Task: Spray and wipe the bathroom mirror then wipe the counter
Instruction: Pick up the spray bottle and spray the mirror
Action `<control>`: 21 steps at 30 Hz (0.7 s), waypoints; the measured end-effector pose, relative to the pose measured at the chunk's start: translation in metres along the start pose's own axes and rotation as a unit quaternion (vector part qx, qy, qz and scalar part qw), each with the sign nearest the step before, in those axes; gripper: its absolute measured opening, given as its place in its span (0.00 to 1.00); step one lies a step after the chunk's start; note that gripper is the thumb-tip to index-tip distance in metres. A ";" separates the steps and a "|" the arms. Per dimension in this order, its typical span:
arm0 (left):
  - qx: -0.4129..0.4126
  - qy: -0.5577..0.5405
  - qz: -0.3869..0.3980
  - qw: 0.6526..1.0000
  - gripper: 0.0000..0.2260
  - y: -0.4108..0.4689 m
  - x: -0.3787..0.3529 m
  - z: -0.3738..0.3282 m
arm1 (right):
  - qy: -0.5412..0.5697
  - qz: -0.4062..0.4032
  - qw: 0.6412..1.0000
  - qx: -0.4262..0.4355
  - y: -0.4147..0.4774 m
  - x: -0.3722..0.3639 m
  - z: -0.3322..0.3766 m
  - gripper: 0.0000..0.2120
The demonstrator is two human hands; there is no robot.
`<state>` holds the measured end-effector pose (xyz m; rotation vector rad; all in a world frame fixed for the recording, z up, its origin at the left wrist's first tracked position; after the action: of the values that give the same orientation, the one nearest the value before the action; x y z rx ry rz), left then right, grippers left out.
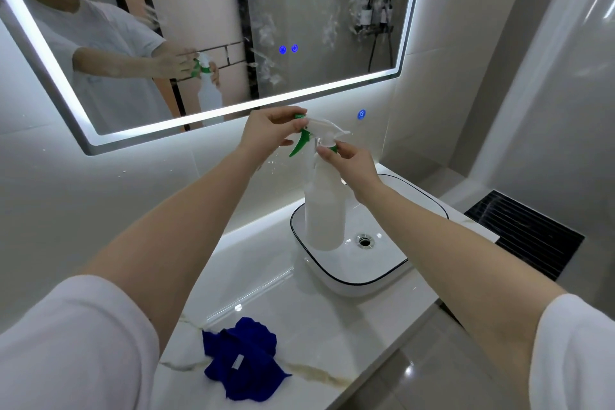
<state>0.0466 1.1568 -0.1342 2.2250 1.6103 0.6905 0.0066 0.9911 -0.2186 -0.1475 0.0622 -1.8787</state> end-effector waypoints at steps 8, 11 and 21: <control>0.013 -0.016 0.000 1.000 0.06 -0.004 -0.006 0.001 | -0.009 -0.010 1.000 -0.001 -0.010 0.009 -0.001 0.24; 0.044 -0.046 0.016 0.998 0.16 -0.008 -0.010 0.008 | -0.008 -0.025 1.000 -0.001 -0.013 0.008 -0.001 0.32; 0.064 0.002 -0.018 0.998 0.14 -0.023 0.012 0.027 | 0.044 -0.057 0.997 0.031 -0.025 -0.006 0.024 0.16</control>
<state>0.0461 1.1760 -0.1665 2.2777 1.7374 0.5969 -0.0116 1.0051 -0.1921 -0.0258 0.0561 -1.9987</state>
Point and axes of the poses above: each hand's wrist, its own y-axis towards the middle knuckle, its own x-axis out of the back of the hand, z = x × y, the point moved 10 cm from there along y, towards the middle knuckle, and after that the axes turned 14 degrees about -x, right-handed, at the moved point
